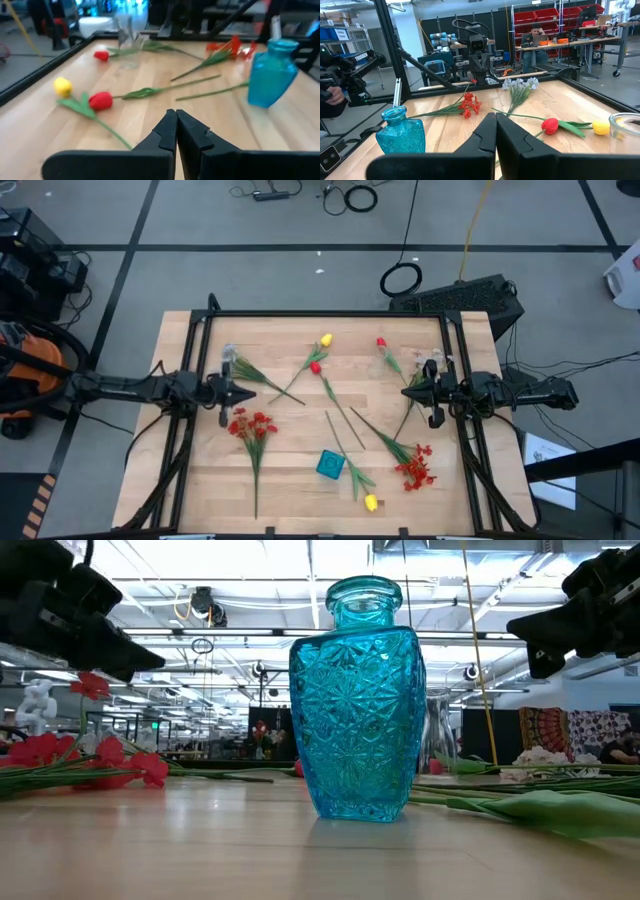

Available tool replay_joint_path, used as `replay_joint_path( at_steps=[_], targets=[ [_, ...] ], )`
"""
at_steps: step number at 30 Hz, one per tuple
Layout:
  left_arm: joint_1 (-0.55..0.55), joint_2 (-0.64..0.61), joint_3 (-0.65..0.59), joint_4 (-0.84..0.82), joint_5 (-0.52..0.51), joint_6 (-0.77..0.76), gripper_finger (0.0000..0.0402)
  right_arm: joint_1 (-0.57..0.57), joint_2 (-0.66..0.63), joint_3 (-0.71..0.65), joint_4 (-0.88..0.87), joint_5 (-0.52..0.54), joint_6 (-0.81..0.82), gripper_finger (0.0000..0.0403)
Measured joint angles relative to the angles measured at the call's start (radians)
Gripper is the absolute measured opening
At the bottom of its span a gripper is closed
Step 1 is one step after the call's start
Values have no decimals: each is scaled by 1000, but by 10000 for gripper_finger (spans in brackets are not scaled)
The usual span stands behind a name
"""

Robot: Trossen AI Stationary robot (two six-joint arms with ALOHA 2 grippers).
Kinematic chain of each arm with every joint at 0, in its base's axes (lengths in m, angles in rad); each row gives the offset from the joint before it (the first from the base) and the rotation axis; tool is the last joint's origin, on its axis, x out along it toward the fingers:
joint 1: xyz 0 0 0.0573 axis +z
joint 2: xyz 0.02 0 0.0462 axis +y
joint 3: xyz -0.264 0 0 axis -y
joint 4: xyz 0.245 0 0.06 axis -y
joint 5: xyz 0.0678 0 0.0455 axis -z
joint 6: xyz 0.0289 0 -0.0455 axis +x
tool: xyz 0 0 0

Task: Sort flowers into vase by color
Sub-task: Put the left orange flowers into the blue vase

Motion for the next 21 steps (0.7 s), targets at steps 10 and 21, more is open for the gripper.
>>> replay_joint_path(
  at_steps=[10, 21],
  targets=[
    [0, 176, 177, -14, -111, 0, 2, 0, 0, 0, 0, 0, 0, 0],
    [-3, 445, 373, -41, -209, -179, 1, 0, 0, 0, 0, 0, 0, 0]
  ],
)
